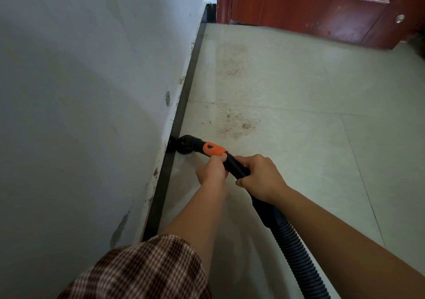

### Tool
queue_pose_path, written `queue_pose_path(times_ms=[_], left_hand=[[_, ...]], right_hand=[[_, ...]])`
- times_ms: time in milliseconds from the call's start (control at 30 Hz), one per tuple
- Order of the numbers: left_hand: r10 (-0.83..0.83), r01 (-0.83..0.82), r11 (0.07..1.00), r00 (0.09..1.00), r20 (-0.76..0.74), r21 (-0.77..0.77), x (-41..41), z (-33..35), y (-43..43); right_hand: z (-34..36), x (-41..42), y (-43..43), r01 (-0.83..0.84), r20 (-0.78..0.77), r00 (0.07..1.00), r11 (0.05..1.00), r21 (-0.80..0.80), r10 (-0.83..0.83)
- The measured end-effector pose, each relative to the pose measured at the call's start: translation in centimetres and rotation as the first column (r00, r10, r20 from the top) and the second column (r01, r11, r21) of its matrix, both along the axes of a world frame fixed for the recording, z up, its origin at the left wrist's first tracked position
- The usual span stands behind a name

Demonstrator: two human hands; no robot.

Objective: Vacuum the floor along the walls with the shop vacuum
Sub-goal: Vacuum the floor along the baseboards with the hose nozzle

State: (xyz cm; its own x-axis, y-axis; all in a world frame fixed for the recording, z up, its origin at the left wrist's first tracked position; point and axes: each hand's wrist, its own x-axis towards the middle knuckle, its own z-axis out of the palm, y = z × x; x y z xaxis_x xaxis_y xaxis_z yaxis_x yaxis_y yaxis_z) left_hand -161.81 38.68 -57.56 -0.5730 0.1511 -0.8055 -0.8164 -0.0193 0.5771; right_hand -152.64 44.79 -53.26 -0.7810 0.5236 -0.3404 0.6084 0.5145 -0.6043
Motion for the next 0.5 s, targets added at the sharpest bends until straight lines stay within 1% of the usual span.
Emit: queue_pose_path(times_ms=[200,333,500], left_hand=[[0.006,-0.006,1.000,1.000,-0.007,-0.016,0.1,0.0,-0.2],[0.008,-0.008,0.998,1.000,-0.011,-0.064,0.9,-0.1,-0.3],[-0.032,0.029,0.992,0.999,-0.024,-0.119,2.4,-0.2,-0.7]], right_hand=[[0.0,0.3,0.4,0.003,-0.003,1.000,1.000,-0.028,-0.003],[0.4,1.0,0.8,-0.024,0.023,0.999,0.999,-0.043,0.025],[0.9,2.5,1.6,-0.042,0.066,0.997,0.995,-0.091,0.049]])
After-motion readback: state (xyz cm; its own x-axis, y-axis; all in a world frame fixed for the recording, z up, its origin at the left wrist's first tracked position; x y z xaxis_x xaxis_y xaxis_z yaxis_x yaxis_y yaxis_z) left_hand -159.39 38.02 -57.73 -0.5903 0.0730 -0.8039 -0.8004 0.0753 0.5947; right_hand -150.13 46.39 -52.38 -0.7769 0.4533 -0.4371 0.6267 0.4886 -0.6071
